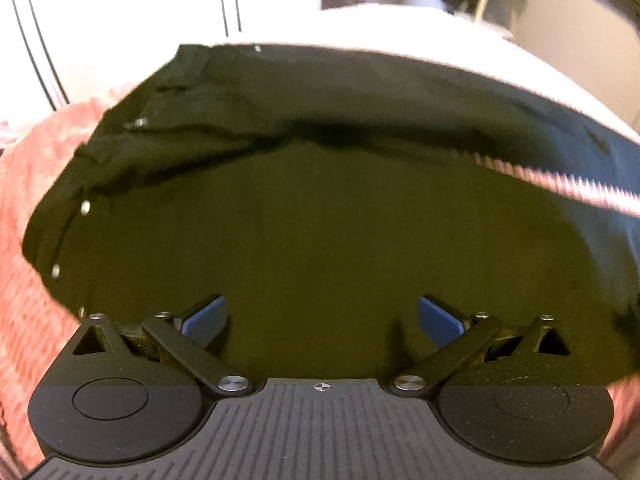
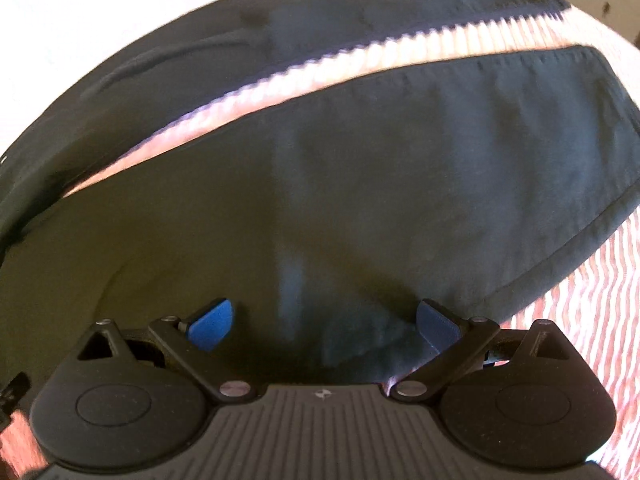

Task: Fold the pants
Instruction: 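Move the right gripper to the trouser leg hems and close on them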

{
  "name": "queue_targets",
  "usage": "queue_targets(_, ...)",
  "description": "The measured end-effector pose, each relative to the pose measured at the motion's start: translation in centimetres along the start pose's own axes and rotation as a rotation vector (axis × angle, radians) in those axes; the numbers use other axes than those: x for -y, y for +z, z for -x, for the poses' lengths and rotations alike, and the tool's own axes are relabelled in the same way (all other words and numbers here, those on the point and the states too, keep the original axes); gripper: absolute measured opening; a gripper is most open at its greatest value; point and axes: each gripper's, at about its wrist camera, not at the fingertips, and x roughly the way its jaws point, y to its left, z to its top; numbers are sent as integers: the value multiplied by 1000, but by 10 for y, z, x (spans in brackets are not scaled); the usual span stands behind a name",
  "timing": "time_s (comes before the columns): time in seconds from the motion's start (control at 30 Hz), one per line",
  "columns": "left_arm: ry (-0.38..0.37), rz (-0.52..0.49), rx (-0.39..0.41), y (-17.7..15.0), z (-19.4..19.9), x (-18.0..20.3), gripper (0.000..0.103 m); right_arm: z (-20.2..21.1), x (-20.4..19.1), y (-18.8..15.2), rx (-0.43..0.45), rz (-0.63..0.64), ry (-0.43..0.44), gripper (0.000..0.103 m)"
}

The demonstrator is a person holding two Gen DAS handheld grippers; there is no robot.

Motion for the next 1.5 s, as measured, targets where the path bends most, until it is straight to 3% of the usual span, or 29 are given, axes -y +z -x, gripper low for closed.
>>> queue_targets(0.13, 29, 57, 108, 38, -10, 10, 103, -15, 2, 9, -30, -22, -3, 99)
queue_targets(0.23, 81, 95, 195, 56, -30, 15, 103, -22, 0, 21, -122, 11, 20, 99)
queue_targets(0.37, 108, 166, 194, 49, -66, -1, 103, -18, 6, 44, -226, 39, 76, 99)
queue_targets(0.43, 144, 203, 197, 46, -78, -15, 103, 1, 13, 73, -143, -8, 128, 99)
queue_targets(0.5, 176, 232, 172, 51, -86, -26, 103, 20, 14, 112, 3, -53, 134, 99)
queue_targets(0.63, 198, 246, 162, 46, -97, -29, 103, 8, 3, 200, 145, -151, 137, 97)
queue_targets(0.7, 218, 217, 195, 40, -98, -23, 103, -12, 0, 243, 179, -228, 77, 88)
queue_targets(0.77, 224, 211, 224, 33, -96, -18, 103, -32, 3, 279, 197, -333, 41, 72)
queue_targets(0.83, 208, 231, 244, 28, -94, -21, 103, -52, 10, 302, 213, -459, 24, 66)
queue_targets(1.0, 213, 256, 268, 25, -95, -19, 103, -91, 17, 337, 200, -606, -31, 63)
queue_targets(1.13, 224, 264, 279, 26, -98, -18, 103, -112, 23, 350, 182, -616, -93, 62)
queue_targets(1.37, 224, 266, 281, 27, -99, -21, 103, -111, 17, 354, 165, -560, -180, 35)
queue_targets(1.5, 219, 271, 284, 27, -100, -23, 103, -95, 16, 339, 221, -476, -156, 14)
